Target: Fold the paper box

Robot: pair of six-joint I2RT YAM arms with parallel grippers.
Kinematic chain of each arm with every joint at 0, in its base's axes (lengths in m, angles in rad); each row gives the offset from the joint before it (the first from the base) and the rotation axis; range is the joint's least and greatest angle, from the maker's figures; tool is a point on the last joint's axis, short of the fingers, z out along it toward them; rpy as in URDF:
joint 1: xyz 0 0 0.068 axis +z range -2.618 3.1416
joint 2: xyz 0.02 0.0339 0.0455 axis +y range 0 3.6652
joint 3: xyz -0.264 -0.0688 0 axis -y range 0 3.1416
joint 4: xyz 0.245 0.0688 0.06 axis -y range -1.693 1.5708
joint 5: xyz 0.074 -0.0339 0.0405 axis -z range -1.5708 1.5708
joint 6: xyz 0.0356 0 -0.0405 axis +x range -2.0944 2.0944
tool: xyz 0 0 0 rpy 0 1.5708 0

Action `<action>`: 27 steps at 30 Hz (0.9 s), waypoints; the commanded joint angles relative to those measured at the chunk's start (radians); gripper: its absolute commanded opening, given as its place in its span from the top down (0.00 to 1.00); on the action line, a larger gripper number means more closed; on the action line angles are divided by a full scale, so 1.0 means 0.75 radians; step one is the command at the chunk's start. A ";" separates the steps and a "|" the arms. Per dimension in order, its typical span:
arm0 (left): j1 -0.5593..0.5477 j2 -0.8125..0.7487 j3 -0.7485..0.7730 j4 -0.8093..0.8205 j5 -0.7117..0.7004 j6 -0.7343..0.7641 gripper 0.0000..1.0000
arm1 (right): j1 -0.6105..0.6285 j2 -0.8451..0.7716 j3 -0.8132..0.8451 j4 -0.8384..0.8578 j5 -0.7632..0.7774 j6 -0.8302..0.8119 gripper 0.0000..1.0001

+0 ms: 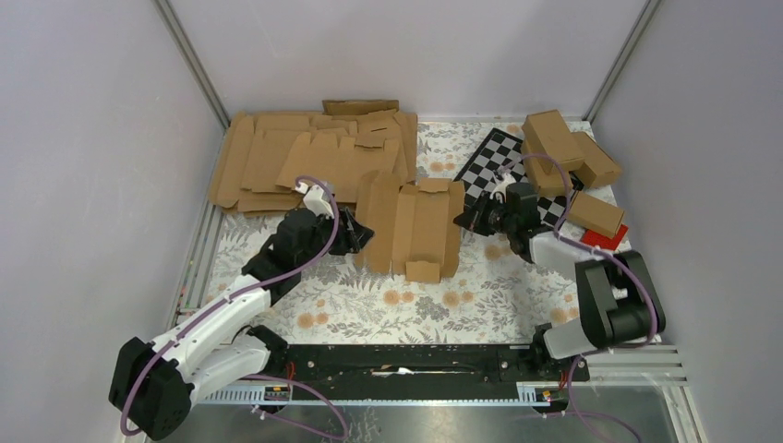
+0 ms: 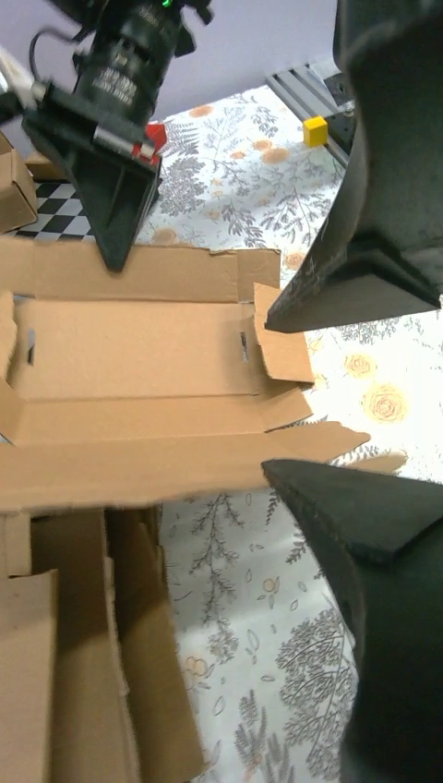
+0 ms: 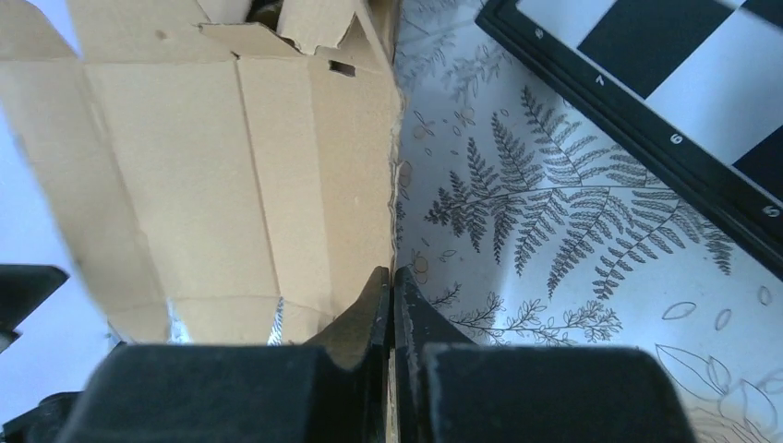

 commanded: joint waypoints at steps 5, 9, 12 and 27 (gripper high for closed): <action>0.005 0.041 -0.032 0.118 -0.094 -0.004 0.32 | 0.069 -0.351 -0.163 0.170 0.193 -0.128 1.00; 0.011 0.124 0.024 0.048 -0.171 0.005 0.30 | 0.086 -0.412 -0.188 0.181 0.217 -0.153 0.99; 0.048 0.140 0.063 -0.078 -0.326 -0.010 0.28 | 0.097 -0.451 -0.212 0.200 0.234 -0.162 0.98; 0.294 0.358 -0.090 0.473 0.132 -0.054 0.05 | 0.114 -0.413 -0.189 0.185 0.246 -0.157 0.94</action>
